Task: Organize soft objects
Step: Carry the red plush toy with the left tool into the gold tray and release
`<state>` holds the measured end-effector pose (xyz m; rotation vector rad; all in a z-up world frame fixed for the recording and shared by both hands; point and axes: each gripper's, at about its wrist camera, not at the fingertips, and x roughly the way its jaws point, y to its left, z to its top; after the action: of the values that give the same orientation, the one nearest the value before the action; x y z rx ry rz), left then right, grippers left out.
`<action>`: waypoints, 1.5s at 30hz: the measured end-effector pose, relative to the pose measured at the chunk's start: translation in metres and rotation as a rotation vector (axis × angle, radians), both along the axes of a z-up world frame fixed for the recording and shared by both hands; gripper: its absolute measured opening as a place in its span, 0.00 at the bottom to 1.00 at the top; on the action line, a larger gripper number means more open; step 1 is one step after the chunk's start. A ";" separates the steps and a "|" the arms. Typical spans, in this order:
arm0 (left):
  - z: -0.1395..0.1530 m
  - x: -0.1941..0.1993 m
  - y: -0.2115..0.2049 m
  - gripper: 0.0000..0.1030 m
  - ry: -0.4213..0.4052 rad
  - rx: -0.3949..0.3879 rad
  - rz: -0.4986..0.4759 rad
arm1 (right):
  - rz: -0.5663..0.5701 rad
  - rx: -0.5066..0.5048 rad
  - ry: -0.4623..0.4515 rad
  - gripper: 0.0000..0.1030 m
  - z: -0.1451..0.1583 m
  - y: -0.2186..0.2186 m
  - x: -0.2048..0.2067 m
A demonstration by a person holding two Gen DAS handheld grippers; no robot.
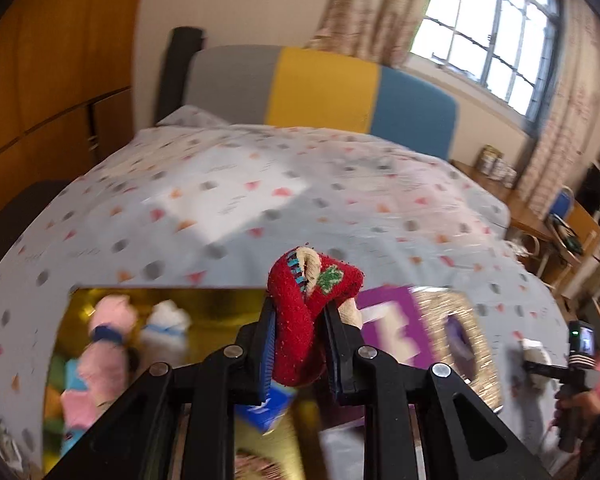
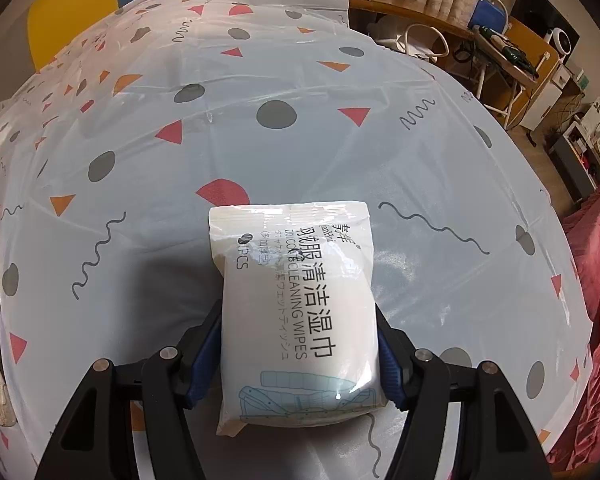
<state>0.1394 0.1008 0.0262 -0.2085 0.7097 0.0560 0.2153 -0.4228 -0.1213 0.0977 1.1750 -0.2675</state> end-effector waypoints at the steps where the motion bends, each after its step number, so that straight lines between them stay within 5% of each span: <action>1: -0.004 -0.005 0.006 0.21 0.004 0.000 0.016 | 0.002 -0.003 -0.001 0.65 0.000 0.001 -0.001; 17: -0.046 -0.102 0.071 0.22 0.035 0.068 0.175 | 0.017 -0.033 -0.008 0.64 0.001 0.008 -0.004; 25: -0.061 -0.113 0.083 0.22 0.064 0.050 0.202 | 0.063 -0.103 -0.016 0.61 0.003 0.020 -0.007; 45: -0.080 -0.143 0.109 0.22 0.128 -0.055 0.224 | 0.063 -0.083 -0.008 0.60 0.004 0.013 -0.002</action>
<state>-0.0032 0.2093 -0.0538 -0.3392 0.8134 0.2657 0.2133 -0.4102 -0.1178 -0.0110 1.1553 -0.2601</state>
